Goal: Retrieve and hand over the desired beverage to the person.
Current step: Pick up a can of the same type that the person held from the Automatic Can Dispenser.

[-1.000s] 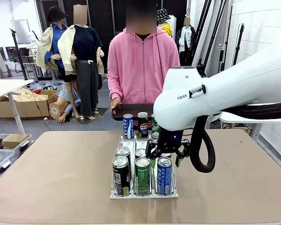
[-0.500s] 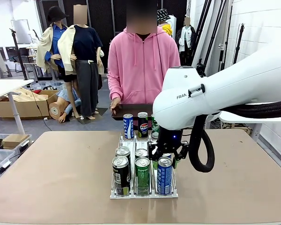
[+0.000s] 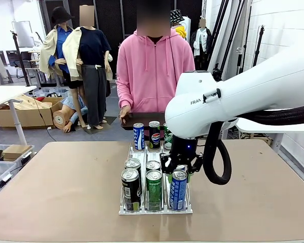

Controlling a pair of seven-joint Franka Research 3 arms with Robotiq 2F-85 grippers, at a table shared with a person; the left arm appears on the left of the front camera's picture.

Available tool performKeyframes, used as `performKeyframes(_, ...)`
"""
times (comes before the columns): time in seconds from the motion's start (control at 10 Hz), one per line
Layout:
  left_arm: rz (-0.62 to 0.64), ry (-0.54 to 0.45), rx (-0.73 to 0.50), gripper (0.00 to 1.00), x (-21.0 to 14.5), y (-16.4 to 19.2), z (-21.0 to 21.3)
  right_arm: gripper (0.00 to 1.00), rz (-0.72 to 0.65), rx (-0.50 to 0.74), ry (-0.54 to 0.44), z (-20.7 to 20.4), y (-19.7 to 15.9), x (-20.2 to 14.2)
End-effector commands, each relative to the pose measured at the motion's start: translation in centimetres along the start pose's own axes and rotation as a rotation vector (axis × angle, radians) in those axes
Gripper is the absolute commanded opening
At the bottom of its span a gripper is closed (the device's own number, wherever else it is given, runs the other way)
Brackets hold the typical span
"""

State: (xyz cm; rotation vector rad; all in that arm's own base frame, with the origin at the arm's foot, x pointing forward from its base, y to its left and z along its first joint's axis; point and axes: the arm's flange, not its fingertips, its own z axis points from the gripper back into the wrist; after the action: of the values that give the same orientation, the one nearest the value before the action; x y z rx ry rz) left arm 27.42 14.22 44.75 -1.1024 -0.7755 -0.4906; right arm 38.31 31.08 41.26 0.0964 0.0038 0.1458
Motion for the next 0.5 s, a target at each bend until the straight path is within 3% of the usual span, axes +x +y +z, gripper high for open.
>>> performKeyframes(0.0, -0.005, -0.014, -0.010, 1.00, 0.04, -0.19, 0.20, 0.00, -0.010, 0.021, 0.006, -0.39, -0.27, 0.23)
performKeyframes(0.4, -0.005, -0.014, -0.010, 1.00, 0.04, -0.19, 0.20, 0.00, 0.000, 0.000, 0.000, 0.00, 0.00, 0.00)
